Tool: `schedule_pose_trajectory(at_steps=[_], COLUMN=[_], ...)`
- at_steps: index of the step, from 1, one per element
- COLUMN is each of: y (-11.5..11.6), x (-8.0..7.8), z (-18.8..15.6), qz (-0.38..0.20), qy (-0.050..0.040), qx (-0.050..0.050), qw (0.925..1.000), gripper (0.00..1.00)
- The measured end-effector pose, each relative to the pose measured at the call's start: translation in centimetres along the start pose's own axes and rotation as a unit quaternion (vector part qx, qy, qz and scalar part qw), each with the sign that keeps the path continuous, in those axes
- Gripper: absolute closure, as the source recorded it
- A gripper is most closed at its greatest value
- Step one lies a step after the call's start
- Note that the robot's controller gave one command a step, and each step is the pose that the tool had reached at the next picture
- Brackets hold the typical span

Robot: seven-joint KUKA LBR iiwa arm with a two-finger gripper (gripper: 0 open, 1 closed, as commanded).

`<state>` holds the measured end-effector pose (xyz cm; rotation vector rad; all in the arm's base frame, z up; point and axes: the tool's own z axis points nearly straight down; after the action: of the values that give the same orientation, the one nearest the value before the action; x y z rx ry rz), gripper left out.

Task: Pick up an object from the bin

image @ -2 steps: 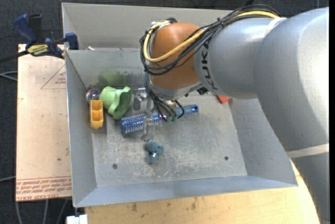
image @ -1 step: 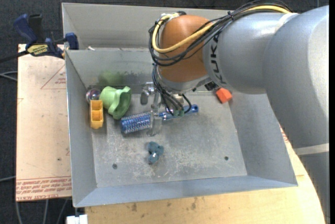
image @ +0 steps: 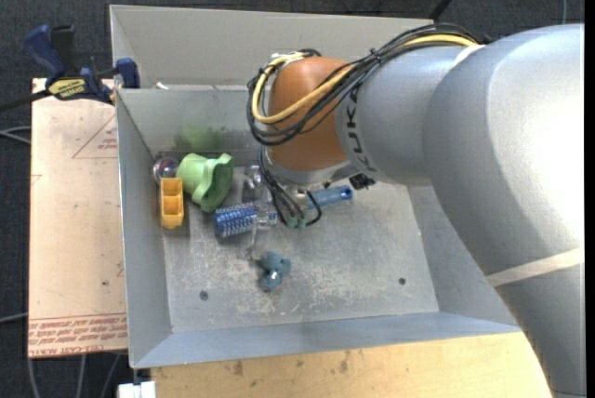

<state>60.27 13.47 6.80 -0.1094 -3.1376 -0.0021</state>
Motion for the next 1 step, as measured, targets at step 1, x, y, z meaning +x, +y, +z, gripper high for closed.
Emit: schedule_pose_trajectory(at_steps=[1], y=[0.07], x=[-0.05], z=[-0.03], qz=[0.000], qy=[-0.0017], qx=[0.000], qw=[1.0000], gripper=[0.00])
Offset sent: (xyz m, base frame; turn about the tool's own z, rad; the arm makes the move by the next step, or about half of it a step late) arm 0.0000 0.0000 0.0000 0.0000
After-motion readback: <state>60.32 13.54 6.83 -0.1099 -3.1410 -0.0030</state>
